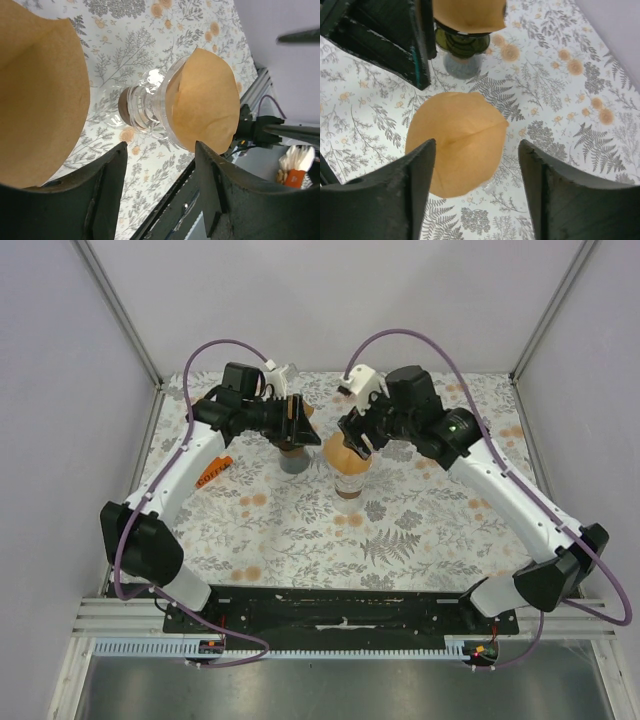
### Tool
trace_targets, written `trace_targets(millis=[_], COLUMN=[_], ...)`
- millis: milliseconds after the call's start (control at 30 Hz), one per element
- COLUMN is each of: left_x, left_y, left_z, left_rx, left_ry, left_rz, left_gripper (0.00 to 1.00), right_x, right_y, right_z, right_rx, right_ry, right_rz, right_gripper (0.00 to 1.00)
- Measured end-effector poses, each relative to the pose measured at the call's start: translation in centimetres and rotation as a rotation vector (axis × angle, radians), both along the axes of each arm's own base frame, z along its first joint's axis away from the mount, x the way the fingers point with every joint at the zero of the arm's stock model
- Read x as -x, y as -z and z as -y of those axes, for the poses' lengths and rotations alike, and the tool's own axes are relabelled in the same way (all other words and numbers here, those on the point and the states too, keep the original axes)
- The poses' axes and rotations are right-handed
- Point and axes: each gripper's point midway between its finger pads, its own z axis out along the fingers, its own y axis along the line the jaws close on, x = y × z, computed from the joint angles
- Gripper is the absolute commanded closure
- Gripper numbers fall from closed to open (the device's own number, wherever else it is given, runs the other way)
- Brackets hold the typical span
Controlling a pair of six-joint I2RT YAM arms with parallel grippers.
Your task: Place the coffee filter in the dripper
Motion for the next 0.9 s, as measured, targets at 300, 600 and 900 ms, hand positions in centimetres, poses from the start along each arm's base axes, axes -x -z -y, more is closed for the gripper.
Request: trace_targets(millis=[300, 600, 900], left_x=[-1.6, -7.3, -7.0], left_y=[-5.4, -9.0, 0.3], left_z=[-2.7, -18.1, -29.7], left_rx=[-0.117, -0.340, -0.542], left_ry=[-0.040, -0.574, -0.904], left_rz=[0.261, 0.442, 0.327], left_gripper=[0.21, 0.11, 0.10], right_x=[-2.9, -4.0, -4.3], right_y=[-5.6, -1.6, 5.7], right_z=[10.3, 23.6, 27.0], right_rx=[-0.218, -0.425, -0.523], right_ry=[0.306, 0.759, 0.951], right_rz=[0.060, 0.031, -0.074], right_gripper=[0.02, 0.02, 0.02])
